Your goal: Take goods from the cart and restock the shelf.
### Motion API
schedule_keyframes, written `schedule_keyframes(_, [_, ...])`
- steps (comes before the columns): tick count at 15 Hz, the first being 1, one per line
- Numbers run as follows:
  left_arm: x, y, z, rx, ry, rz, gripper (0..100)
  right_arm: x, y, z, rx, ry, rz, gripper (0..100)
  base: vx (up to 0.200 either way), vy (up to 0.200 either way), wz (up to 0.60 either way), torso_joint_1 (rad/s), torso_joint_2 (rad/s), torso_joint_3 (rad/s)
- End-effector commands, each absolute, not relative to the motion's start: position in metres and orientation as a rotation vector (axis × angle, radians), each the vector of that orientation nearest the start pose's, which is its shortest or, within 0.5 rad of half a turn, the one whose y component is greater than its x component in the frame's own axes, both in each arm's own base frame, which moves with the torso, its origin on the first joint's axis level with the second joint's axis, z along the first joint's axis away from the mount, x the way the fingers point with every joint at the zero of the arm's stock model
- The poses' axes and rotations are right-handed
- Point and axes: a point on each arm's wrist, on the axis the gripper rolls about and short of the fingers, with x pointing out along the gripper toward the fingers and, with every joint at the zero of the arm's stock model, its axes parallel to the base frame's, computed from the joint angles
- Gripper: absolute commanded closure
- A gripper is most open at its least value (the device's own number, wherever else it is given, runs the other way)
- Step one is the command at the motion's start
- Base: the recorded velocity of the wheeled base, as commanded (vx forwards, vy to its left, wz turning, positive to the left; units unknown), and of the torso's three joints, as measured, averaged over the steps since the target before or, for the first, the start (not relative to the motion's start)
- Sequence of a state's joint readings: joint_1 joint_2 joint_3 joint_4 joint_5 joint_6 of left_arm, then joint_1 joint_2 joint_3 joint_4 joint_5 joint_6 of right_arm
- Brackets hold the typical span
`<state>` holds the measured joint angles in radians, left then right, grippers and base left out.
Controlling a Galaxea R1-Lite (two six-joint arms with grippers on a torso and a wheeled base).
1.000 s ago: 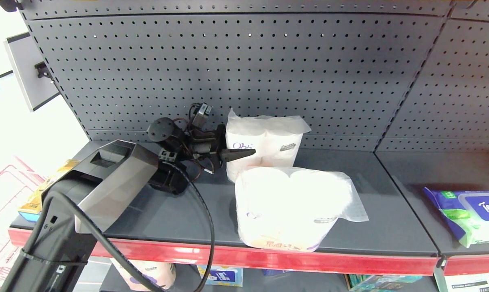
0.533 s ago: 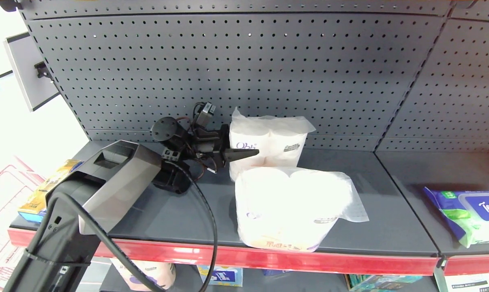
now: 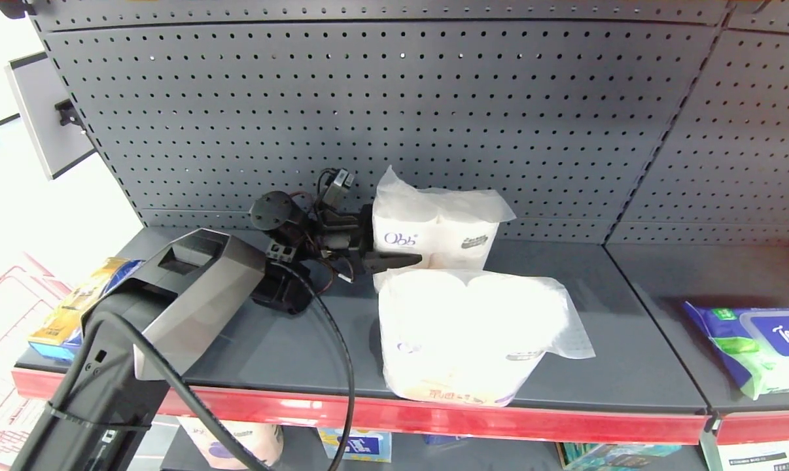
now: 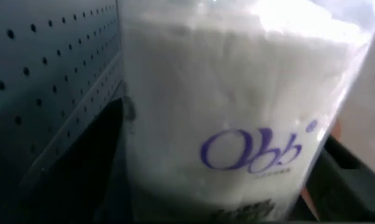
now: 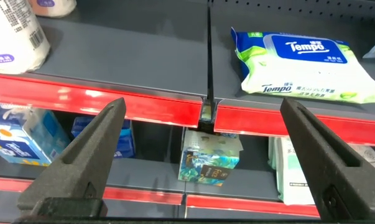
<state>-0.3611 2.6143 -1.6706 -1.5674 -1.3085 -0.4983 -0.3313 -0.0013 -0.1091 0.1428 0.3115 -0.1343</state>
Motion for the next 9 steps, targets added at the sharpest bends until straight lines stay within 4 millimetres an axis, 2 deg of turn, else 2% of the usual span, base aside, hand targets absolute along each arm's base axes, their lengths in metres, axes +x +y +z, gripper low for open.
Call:
schedule_keyframes(1, [0.455, -0.187, 0.111, -0.039, -0.223, -1.687, 0, -0.029, 0.017, 0.091, -0.125, 0.032, -0.018, 0, 0.000, 0.000, 0.00, 0.000, 0.00, 0.000])
schedule_keyframes(4, [0.452, -0.167, 0.142, -0.037, -0.241, -1.659, 0, -0.029, 0.017, 0.091, -0.125, 0.030, -0.018, 0, 0.000, 0.000, 0.00, 0.000, 0.00, 0.000])
schedule_keyframes(7, [0.450, -0.151, 0.156, -0.024, -0.247, -1.634, 0, -0.029, 0.017, 0.089, -0.133, 0.039, -0.017, 0, 0.000, 0.000, 0.00, 0.000, 0.00, 0.000])
schedule_keyframes(9, [0.440, -0.143, 0.160, -0.046, -0.209, -1.623, 0, -0.027, 0.017, 0.085, -0.131, 0.051, -0.016, 0, 0.000, 0.000, 0.00, 0.000, 0.00, 0.000])
